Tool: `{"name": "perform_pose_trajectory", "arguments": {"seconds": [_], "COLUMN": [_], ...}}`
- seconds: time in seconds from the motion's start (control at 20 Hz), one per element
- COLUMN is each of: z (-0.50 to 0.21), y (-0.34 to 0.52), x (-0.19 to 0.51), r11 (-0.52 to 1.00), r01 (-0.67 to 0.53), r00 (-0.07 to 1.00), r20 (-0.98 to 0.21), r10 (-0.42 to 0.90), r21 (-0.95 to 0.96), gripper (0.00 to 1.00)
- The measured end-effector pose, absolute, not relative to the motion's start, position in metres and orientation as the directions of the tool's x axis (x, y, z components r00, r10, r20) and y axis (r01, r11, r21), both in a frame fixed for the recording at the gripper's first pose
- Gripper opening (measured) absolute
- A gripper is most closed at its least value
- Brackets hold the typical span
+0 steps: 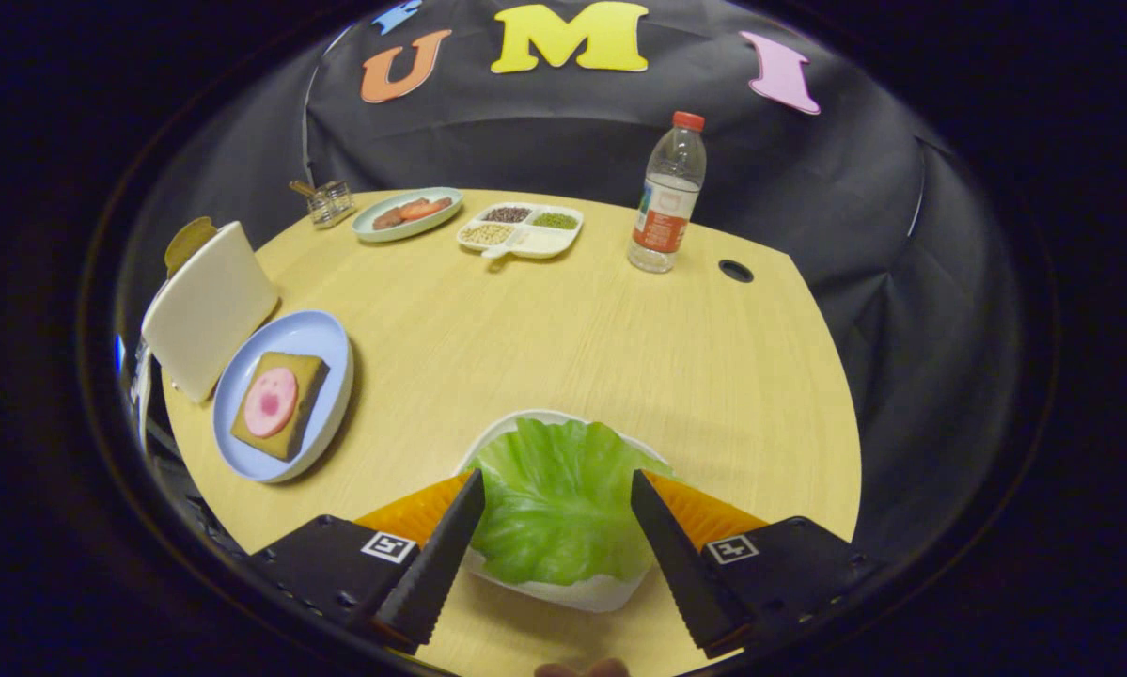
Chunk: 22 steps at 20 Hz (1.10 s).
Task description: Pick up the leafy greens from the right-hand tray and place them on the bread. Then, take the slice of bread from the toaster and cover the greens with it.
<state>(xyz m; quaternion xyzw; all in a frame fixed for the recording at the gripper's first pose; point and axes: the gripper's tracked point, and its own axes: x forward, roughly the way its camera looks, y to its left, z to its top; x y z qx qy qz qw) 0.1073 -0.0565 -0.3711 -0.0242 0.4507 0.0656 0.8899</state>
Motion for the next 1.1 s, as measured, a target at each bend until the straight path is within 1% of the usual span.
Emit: {"name": "perform_pose_trajectory", "arguments": {"seconds": [0.2, 0.3, 0.35, 0.45, 0.5, 0.55, 0.6, 0.7, 0.9, 0.95, 1.0, 1.1], "z": [-0.394, -0.397, -0.399, -0.400, -0.402, -0.402, -0.402, -0.403, -0.403, -0.397, -0.402, -0.398], "y": [-0.060, -0.057, -0.056, -0.057, -0.058, -0.060, -0.062, -0.063, -0.064, -0.065, -0.064, -0.064], "x": [0.105, 0.105, 0.103, 0.102, 0.104, 0.101, 0.105, 0.104, 0.107, 0.109, 0.109, 0.112], "r11": [0.987, 0.986, 0.984, 0.982, 0.980, 0.977, 0.976, 0.977, 0.981, 0.982, 0.983, 0.984], "r01": [-0.158, -0.167, -0.172, -0.172, -0.179, -0.196, -0.201, -0.193, -0.161, -0.161, -0.147, -0.127], "r00": [0.541, 0.534, 0.522, 0.505, 0.515, 0.512, 0.523, 0.522, 0.542, 0.566, 0.555, 0.568], "r20": [-0.837, -0.838, -0.844, -0.849, -0.841, -0.841, -0.834, -0.834, -0.821, -0.805, -0.814, -0.804], "r10": [0.086, 0.112, 0.123, 0.159, 0.169, 0.176, 0.177, 0.178, 0.178, 0.177, 0.172, 0.176], "r21": [-0.001, 0.026, 0.037, 0.082, 0.087, 0.085, 0.081, 0.088, 0.106, 0.103, 0.108, 0.126], "gripper": [0.96, 0.98, 0.96, 0.96, 0.96, 0.95, 0.91, 0.72, 0.26, 0.26, 0.01, 0.01]}}
